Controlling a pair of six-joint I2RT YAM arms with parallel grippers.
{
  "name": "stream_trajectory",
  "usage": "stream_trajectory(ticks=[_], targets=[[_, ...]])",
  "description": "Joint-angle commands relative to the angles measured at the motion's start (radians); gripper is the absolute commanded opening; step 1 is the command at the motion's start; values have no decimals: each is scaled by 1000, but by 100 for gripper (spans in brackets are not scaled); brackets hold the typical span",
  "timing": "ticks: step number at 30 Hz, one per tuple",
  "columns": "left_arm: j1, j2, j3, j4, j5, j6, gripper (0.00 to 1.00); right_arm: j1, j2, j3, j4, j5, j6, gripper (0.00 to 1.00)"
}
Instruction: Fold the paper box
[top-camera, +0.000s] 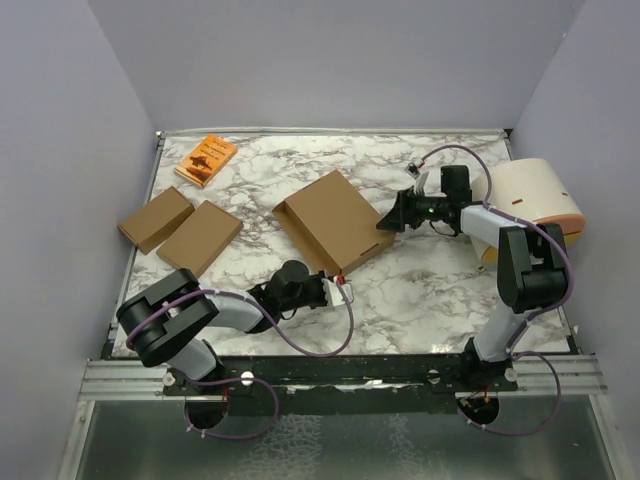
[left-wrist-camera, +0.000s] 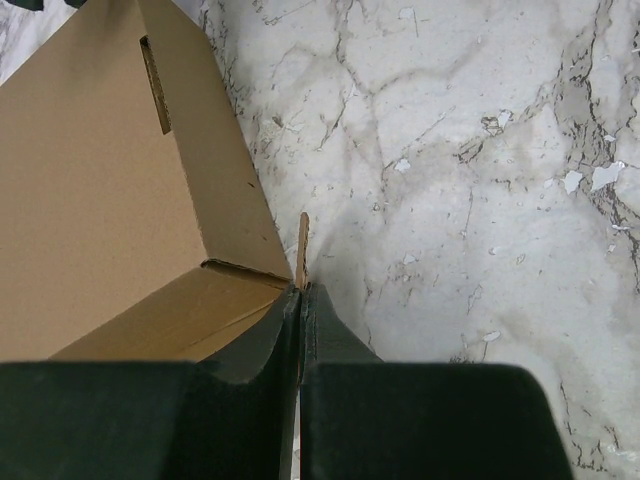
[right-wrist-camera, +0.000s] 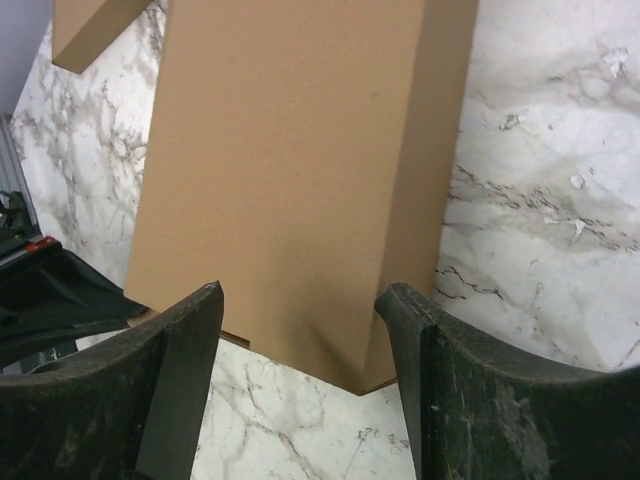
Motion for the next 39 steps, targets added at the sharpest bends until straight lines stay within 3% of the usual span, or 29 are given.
stream_trajectory(ticks=[1, 3, 8, 15, 39], targets=[[-2, -12, -27, 2, 5, -31, 0, -4, 35, 1, -28, 56, -4, 64], [1, -10, -34, 16, 6, -38, 0, -4, 45, 5, -35, 65, -5, 58], [11, -12, -43, 35, 15, -58, 0, -4, 61, 11, -53, 94, -12, 56], [25, -9, -58, 68, 27, -87, 0, -4, 75, 14, -63, 124, -13, 46], [91, 19, -152, 295, 41, -267, 0, -4, 109, 18, -76, 164, -19, 44]])
